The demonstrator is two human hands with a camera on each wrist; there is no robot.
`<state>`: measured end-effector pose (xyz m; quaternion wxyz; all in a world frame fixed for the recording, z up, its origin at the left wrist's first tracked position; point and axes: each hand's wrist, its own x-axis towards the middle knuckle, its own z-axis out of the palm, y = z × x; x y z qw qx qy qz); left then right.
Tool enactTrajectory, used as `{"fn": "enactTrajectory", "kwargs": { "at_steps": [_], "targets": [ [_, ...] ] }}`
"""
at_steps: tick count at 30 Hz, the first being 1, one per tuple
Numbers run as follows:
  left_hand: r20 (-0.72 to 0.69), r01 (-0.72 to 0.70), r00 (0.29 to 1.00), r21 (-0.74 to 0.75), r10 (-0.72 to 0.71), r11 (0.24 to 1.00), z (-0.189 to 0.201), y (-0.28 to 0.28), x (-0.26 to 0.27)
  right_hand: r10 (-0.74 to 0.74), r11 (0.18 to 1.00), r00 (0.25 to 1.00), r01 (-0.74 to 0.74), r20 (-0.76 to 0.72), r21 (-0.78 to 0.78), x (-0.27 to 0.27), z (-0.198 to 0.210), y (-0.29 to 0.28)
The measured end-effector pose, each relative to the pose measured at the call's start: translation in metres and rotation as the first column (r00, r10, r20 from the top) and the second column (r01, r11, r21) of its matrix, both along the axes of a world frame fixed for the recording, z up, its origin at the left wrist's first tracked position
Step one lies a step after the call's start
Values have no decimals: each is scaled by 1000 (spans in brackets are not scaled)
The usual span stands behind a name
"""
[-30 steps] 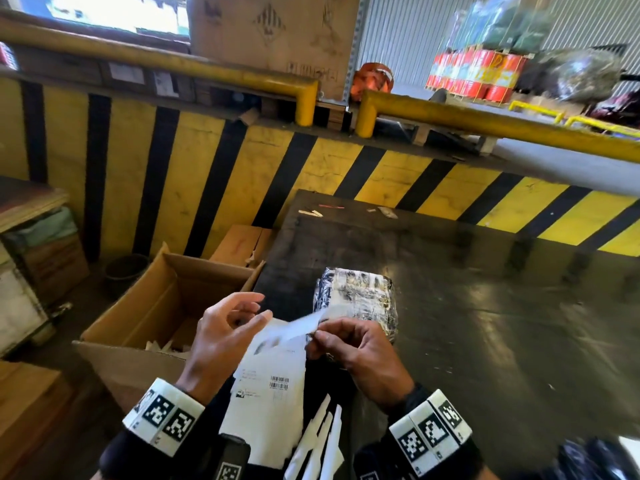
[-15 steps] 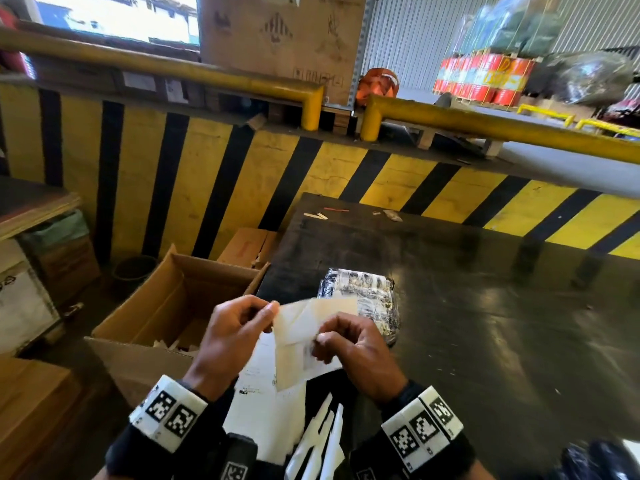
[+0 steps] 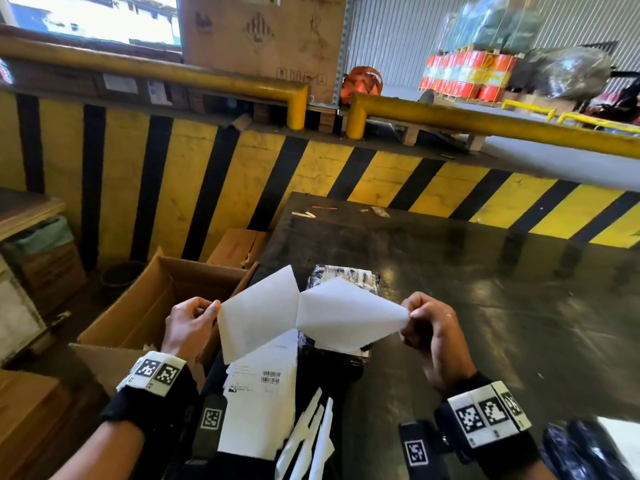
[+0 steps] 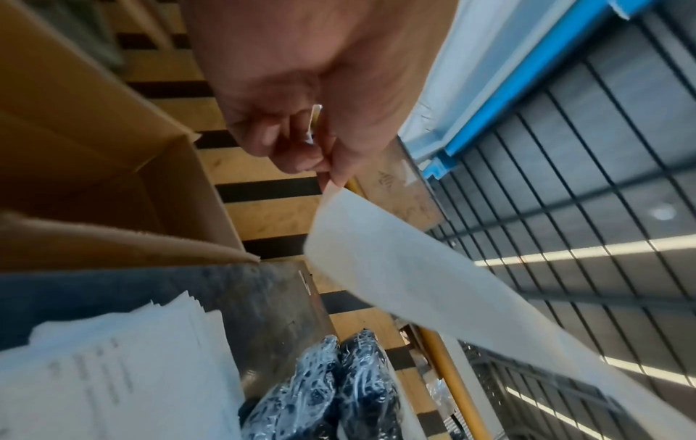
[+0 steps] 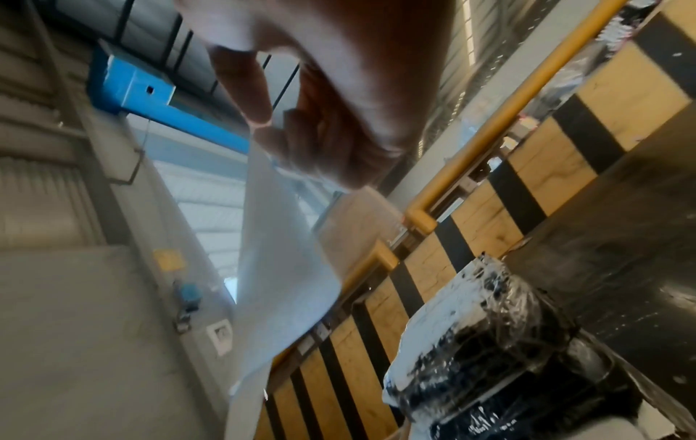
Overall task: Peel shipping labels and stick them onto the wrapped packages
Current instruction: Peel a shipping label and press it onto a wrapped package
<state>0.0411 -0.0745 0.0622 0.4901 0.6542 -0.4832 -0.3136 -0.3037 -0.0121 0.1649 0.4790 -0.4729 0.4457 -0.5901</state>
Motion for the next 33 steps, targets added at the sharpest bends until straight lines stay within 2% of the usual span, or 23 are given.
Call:
{"fn": "enactTrajectory", "kwargs": {
  "at_steps": [6, 8, 9, 10, 12, 13, 15, 17, 21, 24, 25, 27, 29, 31, 33],
  "targets": [
    [-100, -90, 991, -4, 89, 996, 2, -8, -15, -96, 995, 973, 96, 210, 8, -22, -3, -1],
    [-164, -123, 979, -12, 120, 992, 2, -7, -16, -87, 995, 950, 98, 299, -22, -23, -3, 0],
    [-188, -111, 977, -35, 103, 993, 2, -7, -16, -83, 996, 951, 92, 296, -16, -23, -5, -1],
    [-207, -80, 976, -62, 66, 995, 5, -5, -17, -83, 997, 968, 82, 235, 10, -21, -8, -1],
    [-234, -8, 972, -129, -23, 992, 15, 1, -22, -38, 995, 999, 40, -27, 96, -14, -19, -2],
    [-237, 17, 970, -165, -56, 986, 22, 4, -26, 35, 989, 986, -10, -164, 150, -8, -28, -3],
    [-205, 69, 972, -223, -116, 972, 33, 9, -31, 251, 949, 894, -150, -372, 279, 6, -49, -6],
    [-200, 139, 960, -279, -199, 950, 42, 14, -37, 436, 877, 756, -235, -487, 420, 19, -78, -8],
    [-279, 242, 904, -294, -325, 925, 56, 24, -46, 652, 749, 540, -348, -532, 564, 39, -137, -6],
    [-345, 306, 845, -316, -409, 898, 62, 27, -44, 755, 655, 399, -405, -521, 639, 47, -156, -6],
    [-342, 324, 836, -322, -429, 889, 61, 26, -43, 770, 636, 376, -407, -515, 655, 47, -158, -7],
    [-330, 341, 831, -334, -448, 879, 60, 26, -43, 762, 641, 421, -384, -492, 665, 43, -157, -11],
    [-323, 359, 823, -341, -467, 869, 60, 24, -45, 697, 696, 522, -325, -492, 641, 38, -141, -18],
    [-320, 400, 804, -330, -500, 855, 62, 24, -50, 537, 794, 714, -247, -450, 555, 35, -116, -25],
    [-329, 443, 775, -327, -540, 835, 65, 23, -55, 354, 875, 881, -194, -313, 444, 35, -90, -30]
  ]
}}
